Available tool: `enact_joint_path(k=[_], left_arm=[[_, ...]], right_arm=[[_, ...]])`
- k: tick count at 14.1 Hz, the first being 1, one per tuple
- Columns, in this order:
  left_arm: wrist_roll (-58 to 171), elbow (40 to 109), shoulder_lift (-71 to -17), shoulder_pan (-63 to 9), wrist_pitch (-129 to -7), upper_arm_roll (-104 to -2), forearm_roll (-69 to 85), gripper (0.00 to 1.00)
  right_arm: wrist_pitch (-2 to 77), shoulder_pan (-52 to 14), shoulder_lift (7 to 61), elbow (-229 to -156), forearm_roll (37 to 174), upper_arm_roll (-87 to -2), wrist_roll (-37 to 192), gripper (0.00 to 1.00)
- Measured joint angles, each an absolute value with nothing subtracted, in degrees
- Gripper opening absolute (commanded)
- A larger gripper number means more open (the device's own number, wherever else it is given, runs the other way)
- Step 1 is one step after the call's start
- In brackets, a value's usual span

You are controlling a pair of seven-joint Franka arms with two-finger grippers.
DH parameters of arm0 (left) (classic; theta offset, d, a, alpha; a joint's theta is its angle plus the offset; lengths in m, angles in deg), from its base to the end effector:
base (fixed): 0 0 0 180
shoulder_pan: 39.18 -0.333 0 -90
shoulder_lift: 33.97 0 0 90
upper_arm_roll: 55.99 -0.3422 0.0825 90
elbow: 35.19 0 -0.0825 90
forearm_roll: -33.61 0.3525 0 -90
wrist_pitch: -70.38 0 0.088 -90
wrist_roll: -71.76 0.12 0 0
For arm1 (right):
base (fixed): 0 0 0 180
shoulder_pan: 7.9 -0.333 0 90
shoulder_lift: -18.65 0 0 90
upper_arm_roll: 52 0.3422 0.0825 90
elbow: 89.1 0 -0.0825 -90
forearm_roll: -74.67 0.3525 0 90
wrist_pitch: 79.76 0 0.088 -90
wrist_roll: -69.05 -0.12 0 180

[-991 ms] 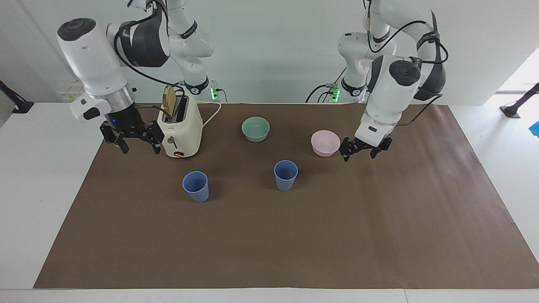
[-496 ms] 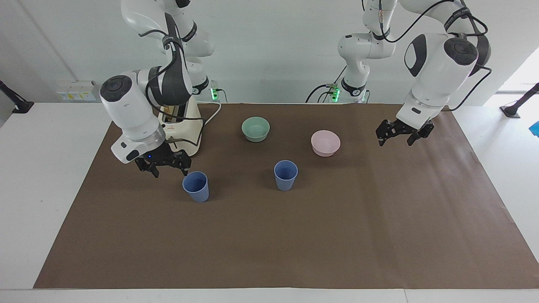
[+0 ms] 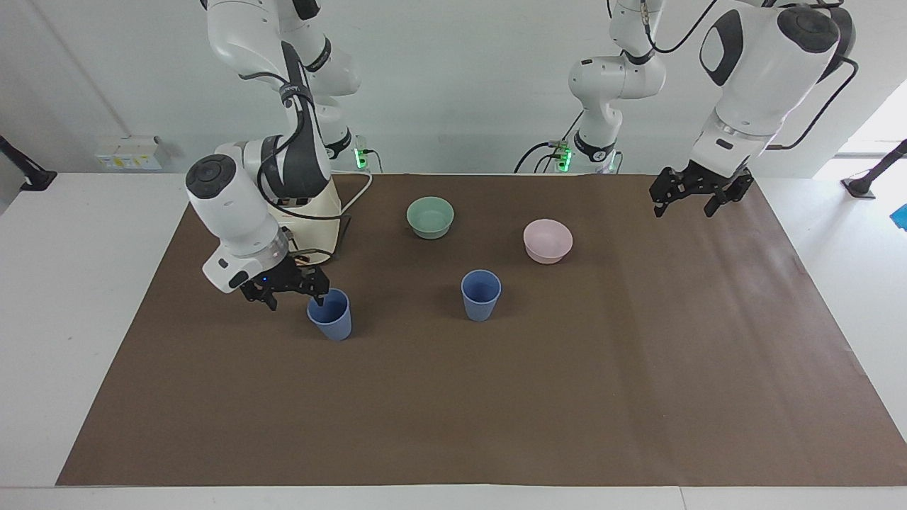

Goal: Stack blue cups with both arms
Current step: 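Grasp the other blue cup with the right gripper while the left withdraws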

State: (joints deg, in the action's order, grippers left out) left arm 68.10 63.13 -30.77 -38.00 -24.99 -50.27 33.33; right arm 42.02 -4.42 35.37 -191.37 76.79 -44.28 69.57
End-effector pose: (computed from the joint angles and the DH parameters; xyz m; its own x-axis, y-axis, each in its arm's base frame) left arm 0.5064 -0.0633 0.6102 0.9984 -0.0559 0.0041 -0.0559 -0.9984 -0.0004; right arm 0.6180 0.0408 0.4243 0.9971 0.0559 0.0507 0.0594 -0.9957 -0.0705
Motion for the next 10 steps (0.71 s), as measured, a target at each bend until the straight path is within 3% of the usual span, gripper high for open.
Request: enact_joint_path(k=[4,5,6,7,8,10], left_arm=[[68.10,58.10,-30.01,-38.04,-20.04,-50.95,33.33,1.00],[68.10,56.74,-29.99,-38.04,-18.61,-50.95,33.33,1.00],[68.19,55.51,-29.97,-38.04,-17.29,-50.95,33.33,1.00],[68.47,54.68,-29.97,-38.04,-16.38,-50.95,33.33,1.00],[68.82,54.28,-29.97,-38.04,-16.06,-50.95,33.33,1.00],[69.29,54.24,-29.99,-38.04,-15.80,-51.03,33.28,1.00]], right_arm=[[45.07,-5.54,36.97,-193.03,76.77,-44.28,70.15,1.00],[45.16,-5.68,37.31,-193.17,76.76,-44.28,71.73,0.83],[45.32,-5.70,37.58,-193.24,76.76,-44.30,74.20,0.48],[45.58,-5.67,37.74,-193.26,76.76,-44.38,76.41,0.21],[45.74,-5.52,37.84,-193.28,76.76,-44.47,77.87,0.00],[45.83,-5.19,37.89,-193.30,76.76,-44.59,79.16,0.00]])
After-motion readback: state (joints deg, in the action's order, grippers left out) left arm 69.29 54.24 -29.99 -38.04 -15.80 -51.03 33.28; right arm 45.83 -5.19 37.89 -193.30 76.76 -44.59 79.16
